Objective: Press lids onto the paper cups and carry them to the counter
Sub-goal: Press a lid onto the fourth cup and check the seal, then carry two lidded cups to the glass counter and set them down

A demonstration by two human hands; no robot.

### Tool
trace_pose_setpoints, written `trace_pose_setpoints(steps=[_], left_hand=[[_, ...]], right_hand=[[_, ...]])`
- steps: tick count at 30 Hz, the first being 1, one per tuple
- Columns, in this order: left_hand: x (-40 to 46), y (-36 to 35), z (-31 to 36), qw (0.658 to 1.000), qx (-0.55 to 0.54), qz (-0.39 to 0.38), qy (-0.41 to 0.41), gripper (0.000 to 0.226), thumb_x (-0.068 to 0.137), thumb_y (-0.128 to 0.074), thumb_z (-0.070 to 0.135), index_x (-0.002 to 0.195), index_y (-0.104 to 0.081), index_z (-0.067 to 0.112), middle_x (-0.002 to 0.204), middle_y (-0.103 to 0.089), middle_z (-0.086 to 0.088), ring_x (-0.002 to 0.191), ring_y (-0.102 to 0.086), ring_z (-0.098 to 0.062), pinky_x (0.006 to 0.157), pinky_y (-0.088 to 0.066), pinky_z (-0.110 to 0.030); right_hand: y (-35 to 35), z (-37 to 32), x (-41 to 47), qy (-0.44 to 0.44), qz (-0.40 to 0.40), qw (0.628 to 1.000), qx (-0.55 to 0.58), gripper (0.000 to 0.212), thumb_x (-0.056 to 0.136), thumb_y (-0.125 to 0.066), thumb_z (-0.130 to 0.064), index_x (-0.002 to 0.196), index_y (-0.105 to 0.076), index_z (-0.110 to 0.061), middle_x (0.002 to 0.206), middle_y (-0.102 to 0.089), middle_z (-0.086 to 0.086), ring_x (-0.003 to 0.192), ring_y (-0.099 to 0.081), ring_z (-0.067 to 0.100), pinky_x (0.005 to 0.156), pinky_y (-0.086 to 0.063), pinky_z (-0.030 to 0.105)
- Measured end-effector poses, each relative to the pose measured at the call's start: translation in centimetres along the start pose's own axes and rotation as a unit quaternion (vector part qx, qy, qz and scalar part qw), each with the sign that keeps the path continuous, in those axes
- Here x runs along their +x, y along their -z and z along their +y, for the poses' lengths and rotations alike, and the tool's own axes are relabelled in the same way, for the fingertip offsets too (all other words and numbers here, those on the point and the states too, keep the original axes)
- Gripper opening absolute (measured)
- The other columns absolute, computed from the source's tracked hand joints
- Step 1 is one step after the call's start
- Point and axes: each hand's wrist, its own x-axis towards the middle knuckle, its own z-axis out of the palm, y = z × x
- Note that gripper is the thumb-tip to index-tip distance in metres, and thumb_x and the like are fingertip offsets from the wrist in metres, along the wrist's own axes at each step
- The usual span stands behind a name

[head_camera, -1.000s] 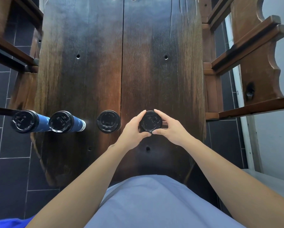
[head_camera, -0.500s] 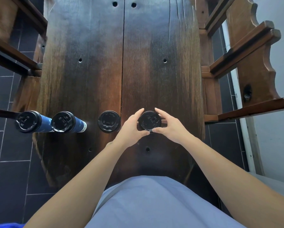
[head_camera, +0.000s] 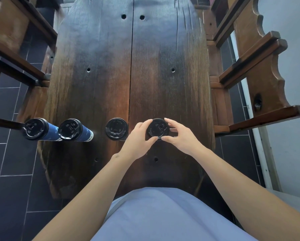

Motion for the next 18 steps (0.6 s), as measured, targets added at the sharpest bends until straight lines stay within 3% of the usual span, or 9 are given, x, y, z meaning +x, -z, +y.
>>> trace_pose_setpoints(steps=[6, 14, 18], left_hand=[[-1.4, -0.7, 0.1, 0.997, 0.075, 0.033, -0.013, 0.062, 0.101, -0.064, 0.035, 0.158, -0.039, 0.025, 0.153, -0.05, -0.001, 0.136, -0.054, -0.021, 0.111, -0.048, -0.038], [-4.3, -2.5, -0.5, 0.987, 0.145, 0.07, -0.011, 0.05, 0.103, -0.057, 0.039, 0.152, -0.049, 0.03, 0.137, -0.061, -0.001, 0.12, -0.06, -0.021, 0.096, -0.058, -0.036], [-6.3, -3.5, -0.9, 0.977, 0.198, 0.075, 0.013, 0.049, 0.104, -0.052, 0.043, 0.152, -0.048, 0.03, 0.137, -0.062, -0.001, 0.12, -0.059, -0.02, 0.092, -0.054, -0.03]], right_hand=[[-0.1, 0.3, -1.5, 0.013, 0.027, 0.999, -0.015, 0.067, 0.088, -0.077, -0.032, 0.147, -0.045, -0.034, 0.146, -0.052, -0.005, 0.132, -0.051, 0.016, 0.11, -0.047, 0.043], [-1.4, 0.9, -4.4, 0.013, 0.052, 0.998, -0.026, 0.062, 0.091, -0.073, -0.033, 0.147, -0.046, -0.031, 0.148, -0.05, -0.004, 0.135, -0.05, 0.017, 0.112, -0.046, 0.044], [-3.3, 2.3, -6.5, 0.027, 0.073, 0.996, -0.048, 0.055, 0.093, -0.071, -0.034, 0.144, -0.049, -0.031, 0.145, -0.052, -0.006, 0.132, -0.051, 0.014, 0.112, -0.044, 0.035]])
